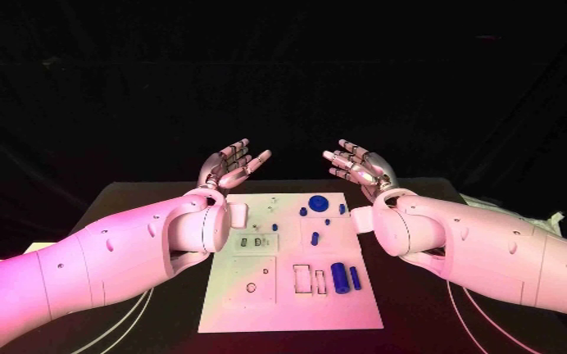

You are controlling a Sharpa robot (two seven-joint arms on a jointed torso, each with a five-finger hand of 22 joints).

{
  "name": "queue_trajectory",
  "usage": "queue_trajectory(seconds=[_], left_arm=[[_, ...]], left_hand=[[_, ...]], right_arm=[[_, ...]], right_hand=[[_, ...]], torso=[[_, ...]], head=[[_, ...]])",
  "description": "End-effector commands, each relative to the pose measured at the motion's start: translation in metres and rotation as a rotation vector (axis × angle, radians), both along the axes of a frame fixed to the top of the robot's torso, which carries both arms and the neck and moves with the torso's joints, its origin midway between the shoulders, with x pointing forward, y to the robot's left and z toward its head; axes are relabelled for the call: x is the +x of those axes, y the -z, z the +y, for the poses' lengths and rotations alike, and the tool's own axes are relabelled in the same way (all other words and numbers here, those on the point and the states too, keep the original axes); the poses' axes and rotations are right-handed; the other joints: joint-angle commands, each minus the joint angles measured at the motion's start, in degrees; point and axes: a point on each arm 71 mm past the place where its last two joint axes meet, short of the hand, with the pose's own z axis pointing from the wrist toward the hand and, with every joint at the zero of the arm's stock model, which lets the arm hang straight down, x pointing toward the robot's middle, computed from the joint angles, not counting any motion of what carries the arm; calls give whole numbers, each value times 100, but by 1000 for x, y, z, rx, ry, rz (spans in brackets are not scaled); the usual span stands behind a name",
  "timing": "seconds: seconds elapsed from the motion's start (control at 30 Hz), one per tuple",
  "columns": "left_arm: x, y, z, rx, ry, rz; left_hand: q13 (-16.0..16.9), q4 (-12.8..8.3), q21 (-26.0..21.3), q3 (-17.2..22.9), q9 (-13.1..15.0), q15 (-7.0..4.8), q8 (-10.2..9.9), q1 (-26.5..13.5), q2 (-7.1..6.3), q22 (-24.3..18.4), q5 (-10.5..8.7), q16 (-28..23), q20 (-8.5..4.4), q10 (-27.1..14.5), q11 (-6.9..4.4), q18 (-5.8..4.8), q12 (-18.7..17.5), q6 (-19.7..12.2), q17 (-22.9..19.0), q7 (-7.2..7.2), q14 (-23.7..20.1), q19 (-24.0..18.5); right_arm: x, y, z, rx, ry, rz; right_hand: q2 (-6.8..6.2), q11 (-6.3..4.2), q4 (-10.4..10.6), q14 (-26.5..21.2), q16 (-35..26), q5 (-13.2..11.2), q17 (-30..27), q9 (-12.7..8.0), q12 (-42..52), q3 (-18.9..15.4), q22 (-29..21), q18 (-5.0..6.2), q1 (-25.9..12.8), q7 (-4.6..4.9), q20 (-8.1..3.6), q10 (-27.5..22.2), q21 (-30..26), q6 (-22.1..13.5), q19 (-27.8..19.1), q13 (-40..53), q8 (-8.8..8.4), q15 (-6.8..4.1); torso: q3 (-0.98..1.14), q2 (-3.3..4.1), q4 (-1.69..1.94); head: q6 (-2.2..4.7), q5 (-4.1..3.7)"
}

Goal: Assemble the parts on the task board

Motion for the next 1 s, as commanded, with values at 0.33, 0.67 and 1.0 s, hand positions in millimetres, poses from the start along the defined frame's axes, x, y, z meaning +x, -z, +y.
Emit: queue_trajectory(seconds=[0.33,0.67,1.0], left_arm=[[1,-1,9,-39,48,-6],[-5,-9,17,-47,57,-20],[-22,-22,20,-62,110,-24]], left_hand=[[176,-22,978,393,157,50,337,367,559,474,-51,701,106,2615,207,483,387,1890,287,624,2633,2888],[178,-339,1209,348,169,-239,516,352,802,505,-63,916,-89,3576,-20,566,646,2988,482,487,3643,3801],[219,-487,1503,317,177,-510,516,302,886,622,-65,1075,-366,4221,-239,560,716,3436,859,310,4383,4572]], right_arm=[[13,-7,-6,-335,-213,-149],[17,-24,-12,-540,-214,-284],[20,-38,-15,-818,-234,-370]], right_hand=[[113,-367,-658,3330,479,-41,153,208,459,110,238,583,914,565,-33,3263,722,3003,2269,152,363,-473],[44,-579,-783,4250,494,-62,170,204,334,331,251,578,862,392,-335,3992,1008,3874,2976,149,302,-767],[-193,-678,-782,4820,536,-48,249,207,205,454,311,577,835,340,-517,4311,1242,4106,3365,162,245,-927]], torso=[[1,50,15],[-34,221,101],[-84,457,184]], head=[[-49,65],[5,-12],[60,-52]])
